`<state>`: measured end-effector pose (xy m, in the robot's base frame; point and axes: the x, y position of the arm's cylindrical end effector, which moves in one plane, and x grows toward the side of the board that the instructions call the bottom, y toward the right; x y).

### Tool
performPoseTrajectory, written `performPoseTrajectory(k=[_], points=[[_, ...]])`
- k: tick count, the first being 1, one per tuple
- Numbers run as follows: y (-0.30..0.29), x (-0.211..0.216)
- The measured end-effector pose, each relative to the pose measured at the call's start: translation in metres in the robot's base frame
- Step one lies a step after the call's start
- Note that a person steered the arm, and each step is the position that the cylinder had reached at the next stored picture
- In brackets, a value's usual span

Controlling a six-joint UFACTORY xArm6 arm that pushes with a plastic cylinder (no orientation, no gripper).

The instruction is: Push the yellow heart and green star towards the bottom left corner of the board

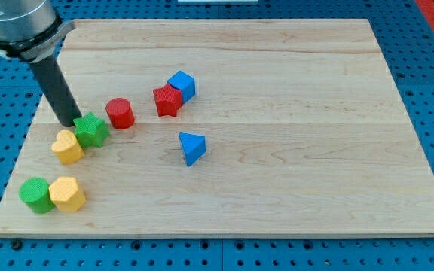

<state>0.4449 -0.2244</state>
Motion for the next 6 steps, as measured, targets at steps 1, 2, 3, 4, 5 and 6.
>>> performPoseTrajectory(k=[1,2,3,4,5,6], points=[[0.036,0.005],[0.033,0.017],[0.003,0.033],[-0.005,0.039],[-0.005,0.053],[-0.016,0.055]])
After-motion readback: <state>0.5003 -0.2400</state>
